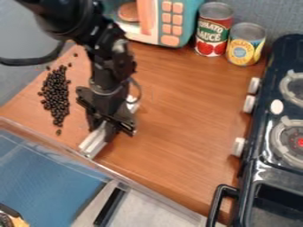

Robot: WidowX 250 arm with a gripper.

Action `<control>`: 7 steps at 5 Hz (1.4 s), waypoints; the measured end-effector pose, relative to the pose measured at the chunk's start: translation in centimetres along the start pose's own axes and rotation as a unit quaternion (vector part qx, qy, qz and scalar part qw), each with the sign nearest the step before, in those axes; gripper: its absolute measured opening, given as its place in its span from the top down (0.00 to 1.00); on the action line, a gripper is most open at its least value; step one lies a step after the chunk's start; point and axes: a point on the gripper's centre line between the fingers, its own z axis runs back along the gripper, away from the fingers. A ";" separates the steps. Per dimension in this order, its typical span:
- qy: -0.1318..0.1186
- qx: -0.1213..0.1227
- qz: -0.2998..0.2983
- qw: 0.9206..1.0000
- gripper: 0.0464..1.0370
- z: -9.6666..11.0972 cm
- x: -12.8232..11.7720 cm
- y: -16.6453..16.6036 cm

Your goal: Sweep into pile

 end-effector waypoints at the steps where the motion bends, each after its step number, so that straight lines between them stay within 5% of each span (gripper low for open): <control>1: 0.003 0.001 -0.002 1.000 0.67 -0.3 0.4 0.2; 4: 0.014 0.016 0.056 0.998 0.67 -0.8 0.8 5.4; 6: 0.020 0.036 0.048 0.998 0.67 -0.9 0.3 6.9; 7: 0.027 0.027 0.053 0.998 0.67 -0.8 0.0 6.6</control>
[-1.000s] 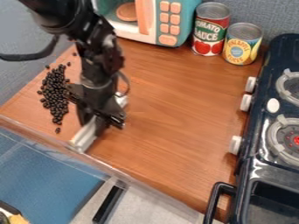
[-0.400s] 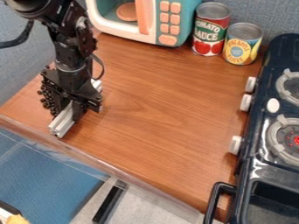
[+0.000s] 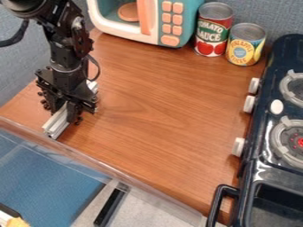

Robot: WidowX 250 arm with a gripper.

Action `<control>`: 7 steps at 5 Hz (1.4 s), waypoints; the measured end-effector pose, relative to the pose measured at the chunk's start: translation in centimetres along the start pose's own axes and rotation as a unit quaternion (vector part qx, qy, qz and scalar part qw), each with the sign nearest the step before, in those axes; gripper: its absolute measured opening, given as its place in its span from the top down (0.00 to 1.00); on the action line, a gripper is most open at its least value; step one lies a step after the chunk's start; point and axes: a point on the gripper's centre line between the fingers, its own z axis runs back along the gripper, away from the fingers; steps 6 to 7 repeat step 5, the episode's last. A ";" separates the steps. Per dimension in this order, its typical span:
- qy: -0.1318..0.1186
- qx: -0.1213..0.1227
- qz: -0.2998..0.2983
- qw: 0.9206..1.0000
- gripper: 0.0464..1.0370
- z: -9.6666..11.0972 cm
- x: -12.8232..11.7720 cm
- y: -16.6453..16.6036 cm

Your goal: Sweep into pile

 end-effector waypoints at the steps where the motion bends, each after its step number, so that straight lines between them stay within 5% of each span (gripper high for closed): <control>1: -0.043 -0.027 0.007 0.999 0.67 4.4 1.6 -1.5; 2: -0.045 -0.044 0.010 0.998 0.67 7.3 2.8 -4.3; 3: 0.016 0.008 0.025 1.000 0.67 8.0 5.6 -8.5; 5: 0.034 0.047 -0.070 0.996 0.67 4.9 8.3 -17.1; 7: 0.034 0.047 -0.070 0.996 0.67 4.9 8.3 -17.1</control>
